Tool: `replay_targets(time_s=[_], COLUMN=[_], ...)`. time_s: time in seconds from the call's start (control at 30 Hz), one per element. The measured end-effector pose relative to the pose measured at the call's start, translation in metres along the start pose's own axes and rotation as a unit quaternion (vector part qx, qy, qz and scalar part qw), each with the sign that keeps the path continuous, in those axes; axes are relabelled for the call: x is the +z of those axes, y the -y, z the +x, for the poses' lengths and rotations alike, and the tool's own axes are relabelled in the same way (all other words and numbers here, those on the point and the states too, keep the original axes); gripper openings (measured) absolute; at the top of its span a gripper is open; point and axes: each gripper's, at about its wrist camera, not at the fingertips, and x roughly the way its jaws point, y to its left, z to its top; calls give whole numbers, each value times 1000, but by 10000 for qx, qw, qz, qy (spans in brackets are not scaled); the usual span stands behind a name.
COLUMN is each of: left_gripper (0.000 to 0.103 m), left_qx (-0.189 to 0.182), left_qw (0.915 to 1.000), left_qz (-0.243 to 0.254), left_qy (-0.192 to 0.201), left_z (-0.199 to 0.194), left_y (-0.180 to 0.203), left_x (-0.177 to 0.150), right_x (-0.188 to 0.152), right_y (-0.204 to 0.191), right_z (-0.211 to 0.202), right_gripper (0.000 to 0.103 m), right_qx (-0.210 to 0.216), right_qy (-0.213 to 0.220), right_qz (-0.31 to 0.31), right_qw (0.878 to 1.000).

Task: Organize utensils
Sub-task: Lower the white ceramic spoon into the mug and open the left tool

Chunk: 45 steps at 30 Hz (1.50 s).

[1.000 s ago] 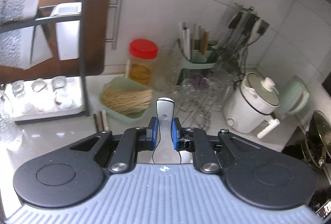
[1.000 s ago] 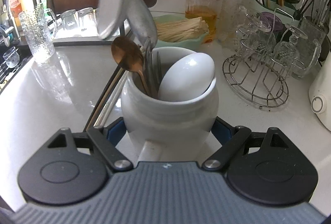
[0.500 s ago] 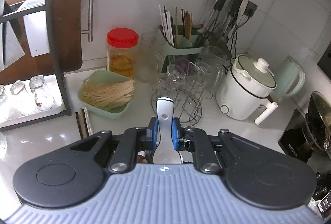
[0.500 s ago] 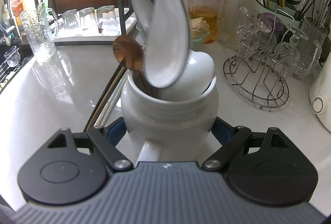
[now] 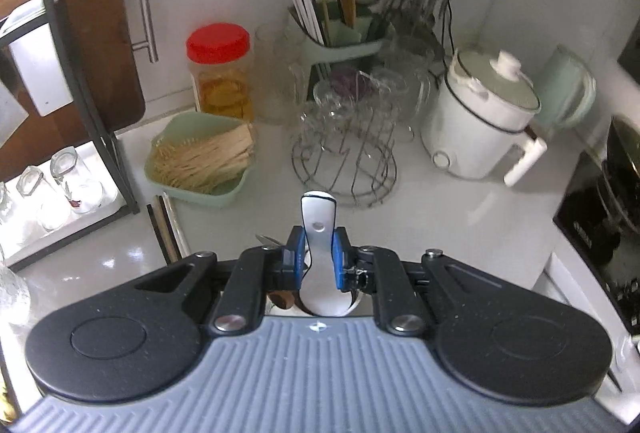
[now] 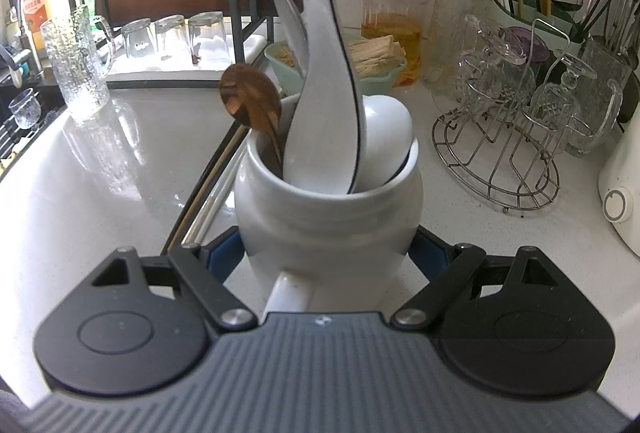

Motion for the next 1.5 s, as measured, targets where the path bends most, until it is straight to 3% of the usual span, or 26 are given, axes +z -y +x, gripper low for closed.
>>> replay_targets(time_s=[0.3, 0.43, 0.77, 1.17, 1.5], left_gripper=[17, 17, 17, 16, 15], left_qx=[-118, -160, -62, -167, -153], left_qw=[9974, 9949, 9901, 9752, 9741], left_qz=[151, -39, -49, -144, -36], left_qy=[-688, -994, -1401, -2201, -2254], left_z=[7, 22, 43, 75, 83], left_y=[3, -2, 3, 3, 3], left_x=[18, 28, 16, 13, 9], right_x=[-1, -1, -1, -1, -1], right_y=[0, -1, 0, -1, -1], right_z=[0, 0, -1, -1, -1], right_gripper=[90, 90, 90, 90, 90], right_qx=[-3, -4, 26, 33, 31], right_qy=[34, 22, 19, 28, 52], right_qz=[16, 0, -43, -88, -76], right_qw=[10000, 10000, 10000, 10000, 10000])
